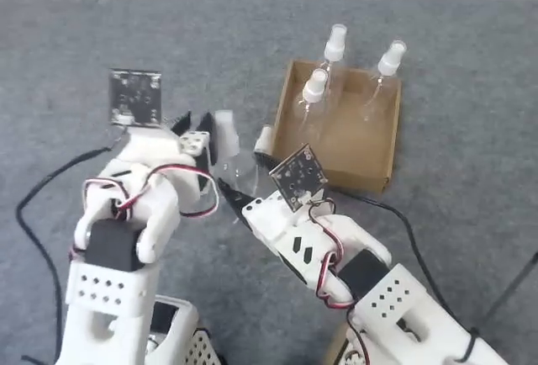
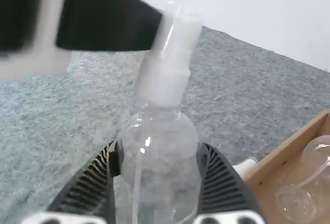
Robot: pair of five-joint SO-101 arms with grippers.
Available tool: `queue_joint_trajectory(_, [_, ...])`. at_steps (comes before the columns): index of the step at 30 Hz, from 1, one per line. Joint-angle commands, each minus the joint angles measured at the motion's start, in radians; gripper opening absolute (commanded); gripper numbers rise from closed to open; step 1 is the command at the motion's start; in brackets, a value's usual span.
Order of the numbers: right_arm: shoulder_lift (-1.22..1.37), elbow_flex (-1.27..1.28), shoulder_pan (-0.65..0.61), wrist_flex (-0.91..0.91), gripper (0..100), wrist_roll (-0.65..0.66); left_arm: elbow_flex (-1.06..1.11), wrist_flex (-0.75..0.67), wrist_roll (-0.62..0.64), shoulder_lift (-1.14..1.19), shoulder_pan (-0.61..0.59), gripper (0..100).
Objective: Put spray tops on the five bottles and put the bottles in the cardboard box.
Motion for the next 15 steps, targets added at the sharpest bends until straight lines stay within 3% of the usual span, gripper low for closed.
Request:
queue_joint_trajectory(1, [-0.035,-0.017,0.007,-0.021,0.6,-0.011,-0.007,-0.021,-0.014,0.003,0.068,7])
queue_joint_trajectory(10, [-0.035,-0.017,0.007,-0.021,0.6,-0.011,-0.145,-0.023,-0.015,-0.072,-0.069,7])
queue_joint_trajectory(15, [-0.035,-0.015,0.007,-0.021,0.6,-0.011,-0.197,-0.025,-0.029,-0.086,-0.072,7])
